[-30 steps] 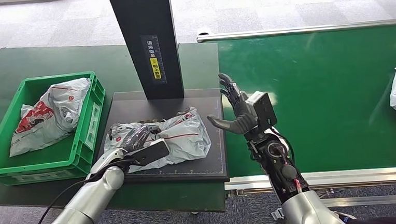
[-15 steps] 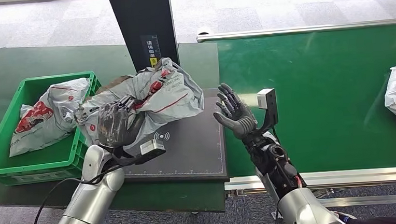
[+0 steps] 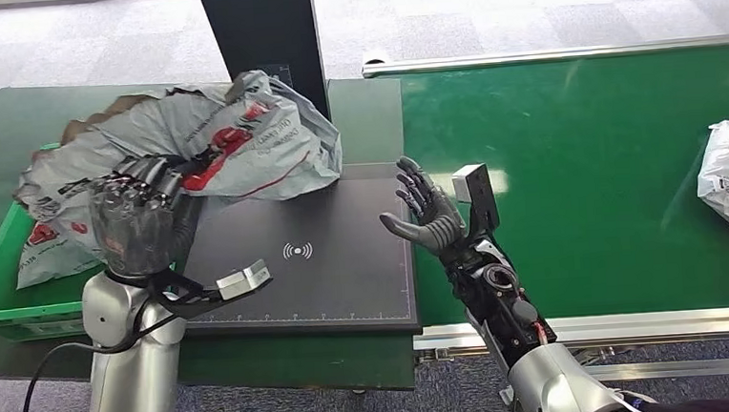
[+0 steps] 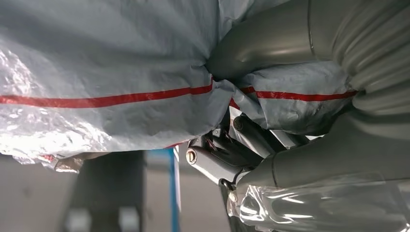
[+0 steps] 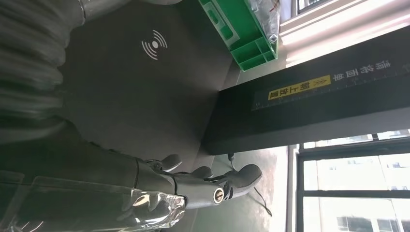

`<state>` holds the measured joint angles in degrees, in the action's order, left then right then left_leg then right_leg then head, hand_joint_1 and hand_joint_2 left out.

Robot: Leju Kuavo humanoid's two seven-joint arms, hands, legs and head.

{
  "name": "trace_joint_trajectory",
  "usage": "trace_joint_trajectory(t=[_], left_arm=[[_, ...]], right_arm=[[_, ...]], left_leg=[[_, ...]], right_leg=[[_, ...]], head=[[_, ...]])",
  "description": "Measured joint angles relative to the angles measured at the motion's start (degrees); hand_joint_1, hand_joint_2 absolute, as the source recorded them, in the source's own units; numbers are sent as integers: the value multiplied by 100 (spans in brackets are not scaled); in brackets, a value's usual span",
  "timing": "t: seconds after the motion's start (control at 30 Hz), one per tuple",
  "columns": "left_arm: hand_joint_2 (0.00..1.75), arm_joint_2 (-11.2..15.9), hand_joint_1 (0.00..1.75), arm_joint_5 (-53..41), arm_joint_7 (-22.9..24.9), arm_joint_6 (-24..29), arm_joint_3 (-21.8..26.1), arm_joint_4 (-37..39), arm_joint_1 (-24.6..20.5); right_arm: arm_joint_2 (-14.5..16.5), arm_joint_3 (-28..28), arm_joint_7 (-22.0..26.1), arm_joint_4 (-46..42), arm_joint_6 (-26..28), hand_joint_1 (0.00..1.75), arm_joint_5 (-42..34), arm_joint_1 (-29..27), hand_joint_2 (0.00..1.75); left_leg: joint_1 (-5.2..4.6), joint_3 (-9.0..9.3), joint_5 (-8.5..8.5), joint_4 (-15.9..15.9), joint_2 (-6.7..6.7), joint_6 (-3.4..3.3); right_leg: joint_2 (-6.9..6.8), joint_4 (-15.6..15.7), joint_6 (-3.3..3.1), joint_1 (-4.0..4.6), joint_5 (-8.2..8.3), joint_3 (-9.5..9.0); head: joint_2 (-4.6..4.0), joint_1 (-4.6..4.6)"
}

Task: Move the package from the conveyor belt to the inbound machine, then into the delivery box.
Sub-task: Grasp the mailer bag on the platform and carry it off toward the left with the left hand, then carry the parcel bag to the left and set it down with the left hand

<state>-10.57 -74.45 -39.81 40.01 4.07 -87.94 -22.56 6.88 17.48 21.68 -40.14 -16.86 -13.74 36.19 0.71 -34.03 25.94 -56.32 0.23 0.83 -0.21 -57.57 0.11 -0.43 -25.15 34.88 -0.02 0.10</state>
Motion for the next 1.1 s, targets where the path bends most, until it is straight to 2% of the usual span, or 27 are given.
trace_joint_trajectory(t=[0.17, 0.23, 0.33, 0.4, 0.47, 0.53, 0.63, 0.87, 0.97, 1.1], left_arm=[[175, -172, 168, -316, 33, 7, 713, -652, 55], [175, -196, 164, -591, 394, 7, 1015, -647, 50], [175, -48, 161, -1030, 1742, 2, 1302, -331, 26], [175, 177, 161, -1164, 2717, 1, 1339, 53, -22], [175, 455, 161, -1212, 3483, -17, 1338, 589, -135], [175, 753, 161, -1215, 4029, -105, 1331, 1181, -282], [175, 1164, 158, -1332, 4605, -488, 1315, 2016, -562], [175, 1968, 154, -1438, 5424, -1491, 1168, 3996, -1409], [175, 2216, 154, -1440, 5513, -1675, 1097, 4653, -1721], [175, 2406, 154, -1440, 5523, -1702, 1034, 5153, -1944]], right_arm=[[-43, 132, 108, -48, 144, 0, 110, -69, 175], [-60, 152, 100, -104, 185, 0, 136, -109, 175], [-84, 173, 87, -189, 205, 0, 201, -153, 175], [-95, 180, 88, -229, 196, 0, 251, -171, 175], [-96, 187, 93, -254, 169, 0, 305, -177, 175], [-95, 193, 100, -262, 141, 0, 363, -178, 175], [-81, 201, 116, -262, 92, 0, 454, -174, 175], [13, 261, 194, -226, -53, 0, 614, -114, 175], [40, 297, 211, -188, -90, 0, 636, -73, 175], [59, 331, 219, -147, -107, 0, 637, -39, 175]], left_leg=[[1, 1, 0, 2, 0, 0], [1, 2, 0, 2, 1, 0], [1, 5, -1, 2, 5, 0], [1, 6, -2, 2, 4, 1], [1, 6, -2, 2, 4, 2], [2, 7, -3, 2, 6, 2], [3, 6, -3, 2, 8, 2], [2, 4, -3, 2, 11, 2], [2, 4, -3, 2, 12, 2], [2, 4, -2, 2, 10, 3]], right_leg=[[0, 0, -2, 1, -2, 1], [1, 0, -2, 1, -2, 0], [3, 0, -2, 1, -1, 0], [3, 0, -2, 1, -1, 0], [3, 0, -3, 2, -1, 0], [5, -1, -3, 3, 0, 0], [6, -1, -3, 4, -1, 1], [9, -2, -3, 4, -1, 2], [9, -2, -3, 4, -1, 2], [9, -2, -3, 4, -1, 2]], head=[[0, 1], [-1, 0], [-1, 1], [-1, 1], [-1, 1], [-1, 0], [-1, 1], [-1, 2], [1, 2], [0, 1]])
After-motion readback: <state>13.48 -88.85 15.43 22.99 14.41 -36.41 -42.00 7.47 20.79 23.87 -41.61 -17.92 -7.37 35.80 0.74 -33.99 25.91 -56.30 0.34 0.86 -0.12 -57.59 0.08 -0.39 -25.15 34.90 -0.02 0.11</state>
